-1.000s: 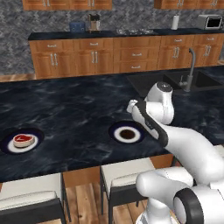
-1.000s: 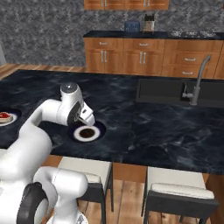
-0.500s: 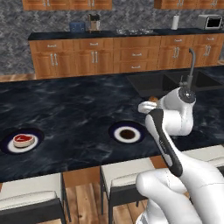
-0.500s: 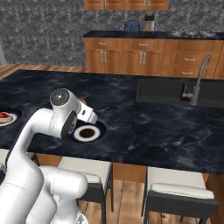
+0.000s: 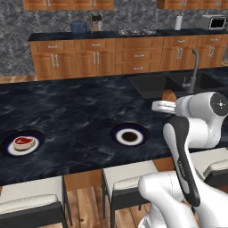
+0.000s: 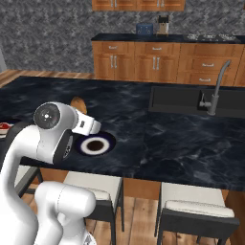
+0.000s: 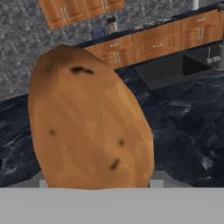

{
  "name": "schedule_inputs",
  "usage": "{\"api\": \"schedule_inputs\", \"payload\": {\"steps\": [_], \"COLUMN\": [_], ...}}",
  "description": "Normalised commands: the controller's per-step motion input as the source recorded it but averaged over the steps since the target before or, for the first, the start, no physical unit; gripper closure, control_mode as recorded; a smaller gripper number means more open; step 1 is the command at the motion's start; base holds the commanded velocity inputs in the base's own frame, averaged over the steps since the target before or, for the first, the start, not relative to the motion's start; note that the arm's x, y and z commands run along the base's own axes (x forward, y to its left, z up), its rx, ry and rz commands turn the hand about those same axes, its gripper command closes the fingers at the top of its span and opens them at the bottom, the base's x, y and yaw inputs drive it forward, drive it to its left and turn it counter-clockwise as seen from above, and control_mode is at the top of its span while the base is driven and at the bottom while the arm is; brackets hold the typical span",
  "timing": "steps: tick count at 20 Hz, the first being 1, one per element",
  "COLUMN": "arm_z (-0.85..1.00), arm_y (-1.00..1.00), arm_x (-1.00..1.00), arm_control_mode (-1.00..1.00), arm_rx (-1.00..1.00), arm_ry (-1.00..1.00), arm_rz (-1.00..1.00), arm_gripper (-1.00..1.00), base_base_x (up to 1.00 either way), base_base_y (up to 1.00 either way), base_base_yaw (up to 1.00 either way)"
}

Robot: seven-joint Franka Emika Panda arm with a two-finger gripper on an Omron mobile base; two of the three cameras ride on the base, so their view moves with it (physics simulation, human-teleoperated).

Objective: Transport the steak and potato to the fridge. Place the steak on the rack containing meat and place the potato on the rack containing the vegetable, ensuring meats and vegetables are on different racks.

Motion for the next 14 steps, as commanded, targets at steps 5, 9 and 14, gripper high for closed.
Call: {"api": "schedule_inputs", "payload": {"steps": [5,9,14], "arm_z": [0.85,0.72,0.42], "arm_y": [0.0,0.0,0.03], "arm_x": [-0.67,-0.91,-0.85], "arm_control_mode": [-1.0,-1.0,-1.0], "arm_rx": [0.0,0.0,0.0], "arm_ry": [0.0,0.0,0.0], "arm_rz": [0.0,0.03,0.02], "arm_gripper": [1.0,1.0,1.0], "base_base_x": [0.0,0.0,0.0], "base_base_y": [0.0,0.0,0.0], "base_base_yaw": [0.0,0.0,0.0]}}
